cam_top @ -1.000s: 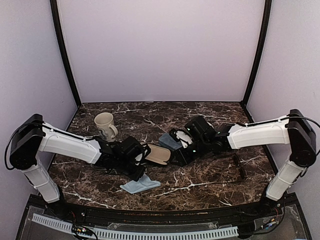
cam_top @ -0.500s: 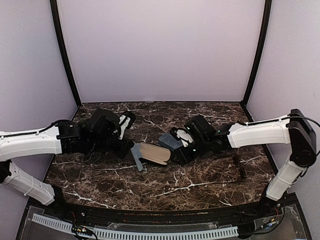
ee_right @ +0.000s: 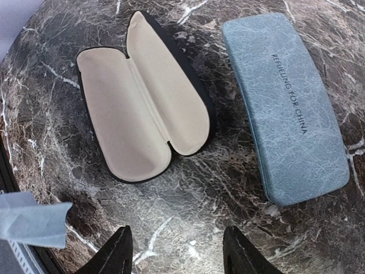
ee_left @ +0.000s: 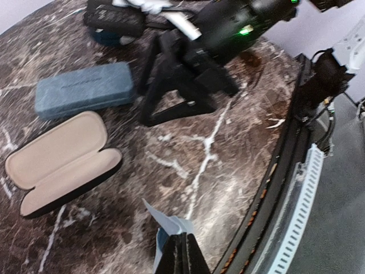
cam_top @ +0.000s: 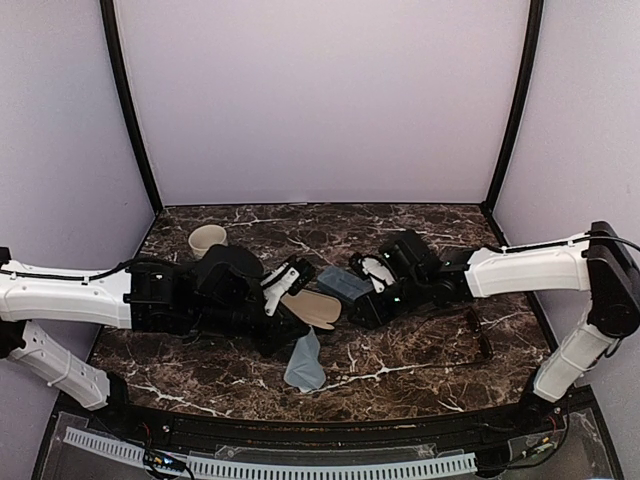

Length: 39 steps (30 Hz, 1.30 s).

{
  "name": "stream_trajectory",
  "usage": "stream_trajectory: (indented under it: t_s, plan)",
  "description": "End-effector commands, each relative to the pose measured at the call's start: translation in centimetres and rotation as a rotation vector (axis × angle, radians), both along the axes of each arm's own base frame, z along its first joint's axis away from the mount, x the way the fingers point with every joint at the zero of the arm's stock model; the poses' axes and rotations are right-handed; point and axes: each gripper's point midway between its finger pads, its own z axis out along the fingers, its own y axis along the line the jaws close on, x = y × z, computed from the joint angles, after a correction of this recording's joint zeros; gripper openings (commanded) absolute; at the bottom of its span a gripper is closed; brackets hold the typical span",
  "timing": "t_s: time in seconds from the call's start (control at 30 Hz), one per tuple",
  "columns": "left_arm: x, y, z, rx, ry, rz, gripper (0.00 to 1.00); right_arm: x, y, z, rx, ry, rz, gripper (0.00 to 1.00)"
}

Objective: Organize the sunglasses
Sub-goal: Pick up the glasses cleaning cloth at the center of the board, then place the glasses cleaning cloth at the center of the board.

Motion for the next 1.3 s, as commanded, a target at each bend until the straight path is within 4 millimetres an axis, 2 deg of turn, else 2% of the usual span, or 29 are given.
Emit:
stream_trajectory:
  t_s: [0.0, 0.1, 0.2, 0.3, 0.47, 0.53, 0.6, 0.67, 0.77, 0.83, 0.93, 1.03, 1.1, 1.27]
  plan:
    - [-3.0, -4.8, 4.3, -0.208, 0.019, -0.192, 0.0, 1.5, -1.6, 0.9, 0.045, -0.002, -0.081, 0.55]
    - [-2.8, -6.8, 4.9, -0.232, 0.018, -0.222, 0.0, 2.4, -2.7, 1.2, 0.051, 0.004, -0.125, 0.55]
    - [-2.3, -7.8, 4.6, -0.246, 0.004, -0.225, 0.0, 2.8, -3.4, 1.3, 0.053, 0.01, -0.154, 0.55]
    - [-0.3, -6.7, 1.3, -0.169, 0.033, -0.121, 0.0, 2.6, -3.8, 1.2, 0.05, 0.012, -0.159, 0.55]
    - [3.4, -1.7, -6.2, -0.048, 0.195, 0.115, 0.0, 2.4, -3.7, 0.1, 0.049, 0.037, -0.155, 0.56]
    - [4.4, -0.2, -8.4, 0.029, 0.201, 0.172, 0.0, 2.2, -3.4, -0.4, 0.055, 0.051, -0.145, 0.56]
    - [4.9, 0.3, -9.7, 0.085, 0.197, 0.2, 0.0, 2.2, -3.1, -0.7, 0.062, 0.064, -0.137, 0.56]
    - [4.9, -0.2, -9.8, 0.087, 0.212, 0.191, 0.0, 2.0, -2.9, -0.9, 0.067, 0.072, -0.128, 0.56]
    - [4.4, -1.1, -8.3, 0.025, 0.218, 0.151, 0.0, 1.7, -2.7, -0.9, 0.077, 0.081, -0.114, 0.56]
    - [4.2, -0.9, -7.1, 0.001, 0.2, 0.138, 0.0, 1.0, -2.2, -0.7, 0.112, 0.095, -0.089, 0.56]
    - [4.1, 0.1, -6.6, 0.0, 0.172, 0.149, 0.0, -0.5, -0.8, -0.6, 0.172, 0.126, -0.039, 0.55]
    - [3.7, 1.0, -7.1, 0.016, 0.17, 0.152, 0.0, -2.0, 0.5, -1.5, 0.16, 0.145, -0.001, 0.52]
    - [3.4, 1.3, -7.9, 0.021, 0.178, 0.144, 0.0, -2.8, 1.1, -3.0, 0.127, 0.17, 0.009, 0.49]
    - [3.0, 1.4, -9.5, 0.037, 0.202, 0.134, 0.0, -4.2, 2.7, -4.7, 0.072, 0.183, 0.046, 0.44]
